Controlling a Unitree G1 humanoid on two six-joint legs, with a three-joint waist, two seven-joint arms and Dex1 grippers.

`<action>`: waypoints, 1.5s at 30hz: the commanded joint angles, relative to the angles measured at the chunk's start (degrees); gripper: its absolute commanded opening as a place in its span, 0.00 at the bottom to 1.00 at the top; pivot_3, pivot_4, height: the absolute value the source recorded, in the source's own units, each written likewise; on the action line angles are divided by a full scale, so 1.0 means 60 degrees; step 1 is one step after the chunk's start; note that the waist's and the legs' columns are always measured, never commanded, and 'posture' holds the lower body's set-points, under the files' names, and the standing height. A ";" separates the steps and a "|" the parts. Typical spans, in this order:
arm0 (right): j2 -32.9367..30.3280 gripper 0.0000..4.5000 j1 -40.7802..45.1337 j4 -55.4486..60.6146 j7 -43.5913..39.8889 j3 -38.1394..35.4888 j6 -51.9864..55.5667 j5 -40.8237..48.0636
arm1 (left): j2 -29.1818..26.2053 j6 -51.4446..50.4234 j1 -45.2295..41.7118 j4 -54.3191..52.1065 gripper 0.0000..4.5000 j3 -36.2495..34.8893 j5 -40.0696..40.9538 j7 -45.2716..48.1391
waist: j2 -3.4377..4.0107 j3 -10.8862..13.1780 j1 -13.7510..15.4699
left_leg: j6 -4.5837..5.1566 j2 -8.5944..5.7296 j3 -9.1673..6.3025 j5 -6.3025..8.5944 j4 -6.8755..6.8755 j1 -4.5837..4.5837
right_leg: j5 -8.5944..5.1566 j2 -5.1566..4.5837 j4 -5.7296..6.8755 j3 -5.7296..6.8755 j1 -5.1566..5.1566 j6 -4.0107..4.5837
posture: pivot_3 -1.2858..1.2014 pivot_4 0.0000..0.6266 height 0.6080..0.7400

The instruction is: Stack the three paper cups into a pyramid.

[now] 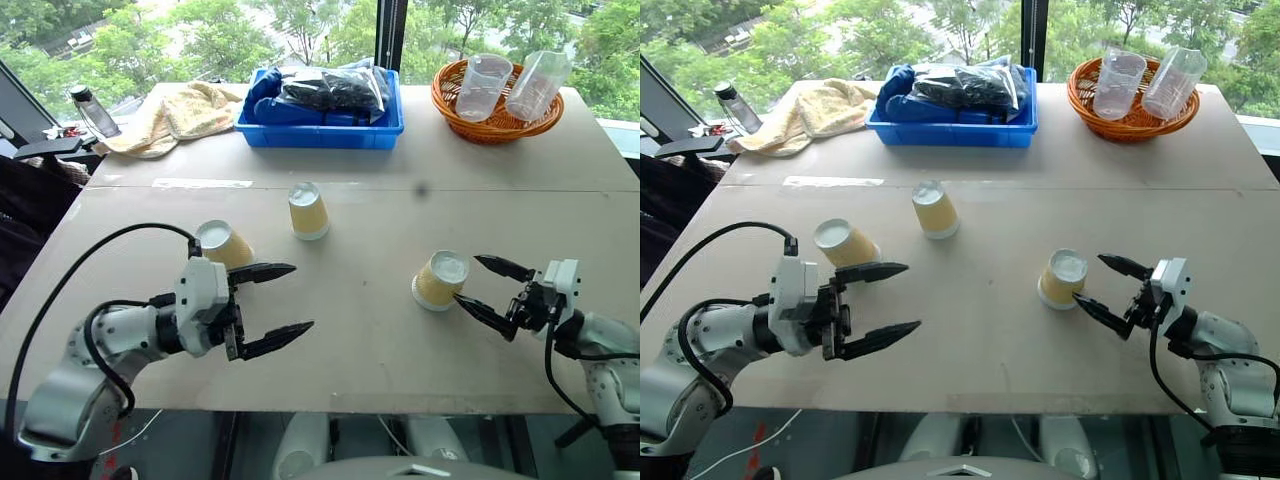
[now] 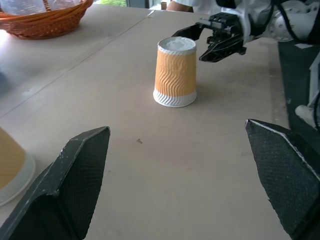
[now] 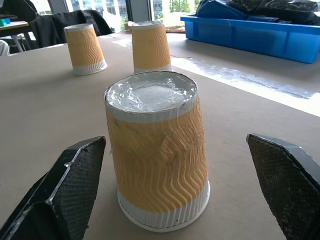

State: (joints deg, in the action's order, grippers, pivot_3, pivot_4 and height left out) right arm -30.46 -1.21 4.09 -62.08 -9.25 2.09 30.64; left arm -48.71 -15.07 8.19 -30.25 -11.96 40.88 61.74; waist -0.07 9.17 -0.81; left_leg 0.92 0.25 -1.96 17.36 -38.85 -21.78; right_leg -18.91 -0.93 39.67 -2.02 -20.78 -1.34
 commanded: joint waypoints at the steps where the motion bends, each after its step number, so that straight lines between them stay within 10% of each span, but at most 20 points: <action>1: 0.0040 1.00 0.0241 0.0445 -0.0003 0.0156 0.0153 0.0187 | -0.0234 -0.0120 -0.0471 -0.0119 0.99 -0.0224 0.0284 0.0375 | -0.0011 0.0007 0.0003 | 0.0000 0.0000 -0.0003 0.0000 0.0000 0.0000 | 0.0000 0.0001 0.0001 0.0005 0.0000 0.0000 | 0.52 0.24 1.00; 20: 0.0233 1.00 0.0747 0.0383 -0.0127 0.0432 0.0459 0.0185 | 0.0315 -0.0384 -0.1034 -0.0123 0.99 -0.0100 0.0302 0.0375 | -0.0011 0.0009 -0.0001 | 0.0000 0.0000 -0.0004 0.0000 0.0000 0.0004 | 0.0000 0.0002 0.0010 0.0004 0.0000 0.0000 | 0.52 0.24 1.00; 26: 0.0274 0.52 0.0737 0.0433 -0.0113 0.0482 0.0492 0.0180 | 0.0332 -0.0365 -0.0931 -0.0165 1.00 -0.0130 0.0261 0.0308 | -0.0011 0.0009 -0.0002 | 0.0000 0.0000 -0.0004 0.0000 0.0000 0.0004 | 0.0000 0.0001 0.0010 0.0004 0.0000 0.0000 | 0.52 0.24 1.00; 45: 0.1030 0.52 0.2675 -0.0625 0.0509 0.1600 0.1005 -0.0521 | 0.0356 -0.0111 -0.0255 0.0388 1.00 -0.1191 0.0047 0.0138 | -0.0018 0.0016 0.0001 | -0.0001 -0.0001 -0.0005 -0.0001 -0.0001 -0.0012 | 0.0000 -0.0002 0.0009 0.0005 -0.0019 0.0000 | 0.52 0.24 1.00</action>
State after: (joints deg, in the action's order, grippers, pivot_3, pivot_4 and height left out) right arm -24.53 12.96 0.93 -59.45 -0.35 6.58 27.56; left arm -46.80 -16.87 6.48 -27.29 -17.00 40.84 62.47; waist -0.18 9.27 -0.81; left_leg 0.91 0.24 -1.99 17.35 -38.86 -21.85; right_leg -18.91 -0.95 39.72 -1.99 -20.90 -1.34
